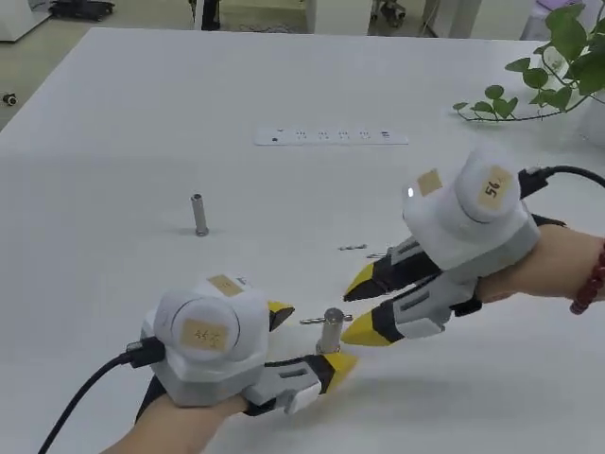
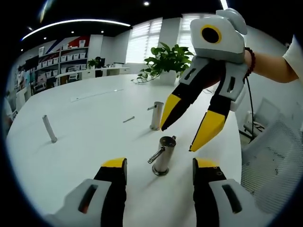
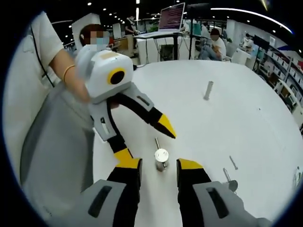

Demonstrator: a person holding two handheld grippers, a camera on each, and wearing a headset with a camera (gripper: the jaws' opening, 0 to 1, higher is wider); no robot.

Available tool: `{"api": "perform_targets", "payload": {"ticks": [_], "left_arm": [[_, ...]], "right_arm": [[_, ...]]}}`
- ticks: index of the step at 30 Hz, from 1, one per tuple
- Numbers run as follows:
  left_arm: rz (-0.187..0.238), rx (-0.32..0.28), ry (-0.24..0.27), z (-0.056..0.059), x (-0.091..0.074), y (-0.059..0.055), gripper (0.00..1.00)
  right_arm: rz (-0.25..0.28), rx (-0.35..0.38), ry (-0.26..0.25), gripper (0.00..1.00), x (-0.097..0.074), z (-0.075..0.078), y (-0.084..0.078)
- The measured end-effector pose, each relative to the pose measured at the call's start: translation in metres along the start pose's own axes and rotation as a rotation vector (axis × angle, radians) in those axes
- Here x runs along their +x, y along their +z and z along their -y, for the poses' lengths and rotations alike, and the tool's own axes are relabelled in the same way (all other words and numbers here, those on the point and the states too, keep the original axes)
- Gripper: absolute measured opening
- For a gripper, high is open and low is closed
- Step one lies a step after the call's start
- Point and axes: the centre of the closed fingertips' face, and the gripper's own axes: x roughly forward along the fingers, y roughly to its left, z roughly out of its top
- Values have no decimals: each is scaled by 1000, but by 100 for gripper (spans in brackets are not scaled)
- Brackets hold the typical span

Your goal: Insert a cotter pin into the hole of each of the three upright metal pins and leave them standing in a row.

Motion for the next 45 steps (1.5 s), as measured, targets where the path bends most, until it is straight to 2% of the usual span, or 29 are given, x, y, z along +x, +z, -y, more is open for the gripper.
{"api": "perform_targets", "payload": {"ticks": [3, 9, 18, 26, 32, 35, 39, 45], "left_arm": [[14, -1, -10, 2, -3, 3, 62], [47, -13, -35, 8, -8, 10, 74], [89, -27, -59, 14, -16, 16, 85], [108, -51, -58, 13, -22, 21, 86], [117, -52, -62, 14, -27, 22, 85], [105, -46, -62, 14, -30, 19, 85], [100, -27, -66, 14, -37, 18, 85], [124, -48, -52, 8, -52, 21, 85]], "right_arm": [[51, 29, -11, 31, 2, -1, 4], [106, 56, -20, 31, 8, -1, 10], [105, 65, -37, 28, 20, 3, 4], [106, 74, -46, 18, 24, 6, 2], [105, 37, -63, 16, 25, 8, 1], [105, 7, -74, 15, 25, 8, 1], [112, 4, -79, 14, 25, 10, 1], [114, 1, -86, 14, 25, 11, 2]]}}
